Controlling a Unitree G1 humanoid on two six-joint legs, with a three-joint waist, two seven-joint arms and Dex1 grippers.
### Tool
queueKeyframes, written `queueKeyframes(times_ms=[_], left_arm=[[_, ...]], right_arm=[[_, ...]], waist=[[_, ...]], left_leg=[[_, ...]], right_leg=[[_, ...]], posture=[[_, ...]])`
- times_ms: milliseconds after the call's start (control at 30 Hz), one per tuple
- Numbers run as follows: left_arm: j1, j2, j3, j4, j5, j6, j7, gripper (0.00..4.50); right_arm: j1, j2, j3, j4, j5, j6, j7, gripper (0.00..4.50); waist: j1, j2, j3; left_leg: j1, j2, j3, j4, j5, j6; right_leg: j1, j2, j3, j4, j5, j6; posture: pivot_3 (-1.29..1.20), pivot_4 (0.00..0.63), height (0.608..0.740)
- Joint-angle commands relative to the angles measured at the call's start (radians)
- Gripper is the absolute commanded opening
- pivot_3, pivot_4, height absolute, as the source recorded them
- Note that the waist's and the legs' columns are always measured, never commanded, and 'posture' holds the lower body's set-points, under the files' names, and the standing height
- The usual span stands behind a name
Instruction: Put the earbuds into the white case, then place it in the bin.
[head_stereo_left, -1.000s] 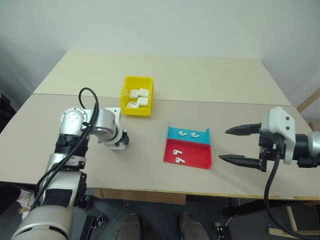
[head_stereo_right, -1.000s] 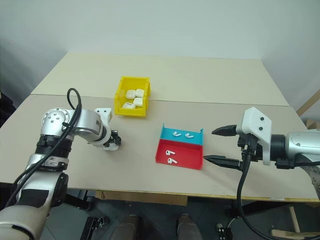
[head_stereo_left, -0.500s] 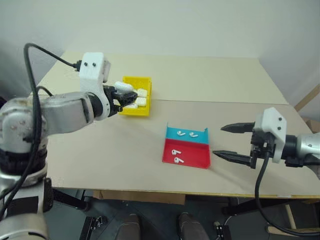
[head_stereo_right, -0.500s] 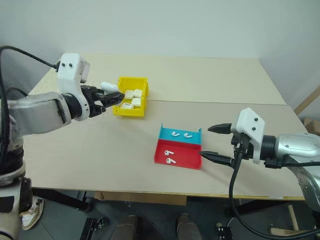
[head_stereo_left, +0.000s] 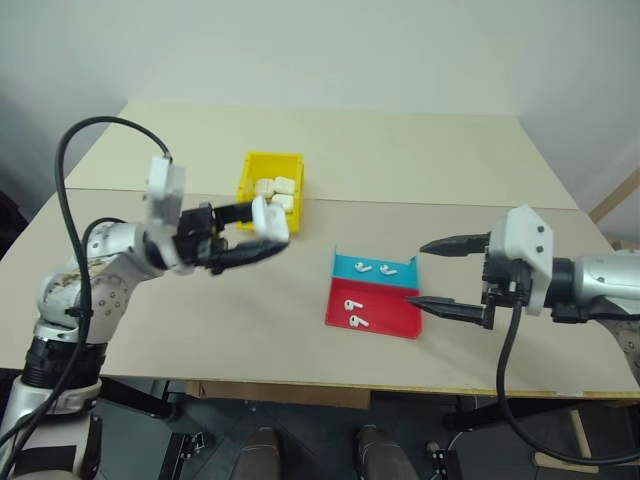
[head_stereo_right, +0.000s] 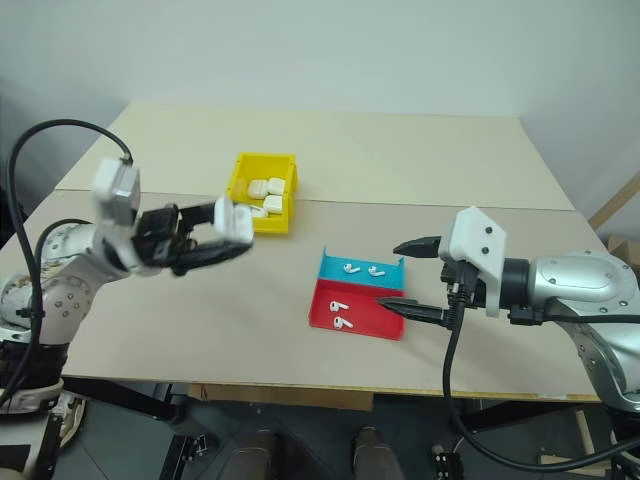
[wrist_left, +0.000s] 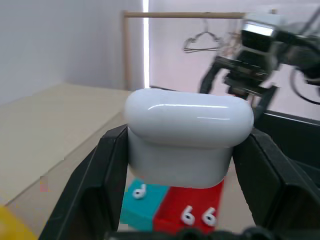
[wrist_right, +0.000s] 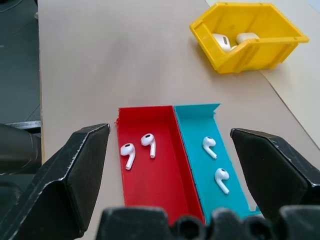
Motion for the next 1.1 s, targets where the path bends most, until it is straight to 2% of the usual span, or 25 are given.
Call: queueKeyframes(times_ms=[33,233,400,533,667,767,867,1100], left_arm=[[-0.044,-0.026,0.008,0.053,0.024,-0.046,-0.143,2.83],[-0.018,-0.095,0.033,0.003,-0.008,-0.013,-0.175,2.83],[0.015,-0.115,0.055,-0.037,-0.014,0.008,-0.166,2.83],[0.020,-0.121,0.072,-0.043,-0.014,0.024,-0.163,2.83],[0.026,-0.127,0.089,-0.058,-0.028,0.048,-0.154,2.83],[0.041,-0.113,0.107,-0.055,-0.019,0.051,-0.155,2.83],[0.046,-0.107,0.120,-0.054,-0.013,0.052,-0.154,2.83],[0.074,-0.109,0.115,-0.070,-0.005,0.052,-0.170,2.83]], right_arm=[[-0.045,-0.027,0.013,-0.008,0.010,0.017,0.020,4.50],[-0.177,-0.070,0.115,-0.036,0.062,0.185,0.028,4.50],[-0.292,-0.088,0.229,-0.078,0.078,0.334,0.017,4.50],[-0.453,-0.020,0.356,-0.076,0.069,0.501,-0.036,4.50],[-0.568,0.019,0.495,-0.065,0.011,0.590,-0.063,4.50],[-0.630,0.041,0.574,-0.028,-0.034,0.617,-0.072,3.87],[-0.675,0.057,0.630,-0.003,-0.066,0.626,-0.066,2.90],[-0.752,0.123,0.832,0.059,-0.179,0.610,-0.059,2.90]], waist=[[0.000,0.000,0.000],[-0.001,0.000,0.000],[-0.007,0.000,0.000],[-0.012,0.000,0.000],[-0.019,0.000,0.000],[-0.021,0.000,0.000],[-0.022,0.000,0.000],[-0.027,0.001,0.000]], left_leg=[[0.000,0.000,0.000,0.000,0.000,0.000],[0.000,0.001,0.000,0.001,0.001,0.001],[0.000,0.001,0.000,0.001,-0.001,0.003],[0.000,0.001,0.000,0.001,0.000,0.003],[0.000,0.002,0.000,0.001,0.000,0.004],[-0.001,0.002,0.000,0.001,0.000,0.004],[-0.002,0.002,0.000,0.001,0.000,0.004],[-0.001,0.002,0.000,0.001,0.000,0.004]], right_leg=[[0.000,0.000,0.000,0.000,0.000,0.000],[0.001,0.000,0.000,0.000,0.001,0.001],[-0.001,0.001,0.000,0.001,0.001,0.001],[-0.001,0.001,0.001,0.001,0.001,0.001],[-0.001,0.001,0.000,0.001,0.001,0.000],[-0.002,0.001,0.000,0.001,0.001,0.001],[-0.003,0.001,0.000,0.001,0.001,0.000],[-0.002,0.001,0.000,0.002,0.001,0.000]], posture=[[0.00,0.150,0.740],[0.00,0.150,0.740],[0.00,0.150,0.740],[0.00,0.150,0.740],[0.00,0.150,0.740],[0.00,0.150,0.740],[0.00,0.150,0.740],[0.00,0.150,0.740]])
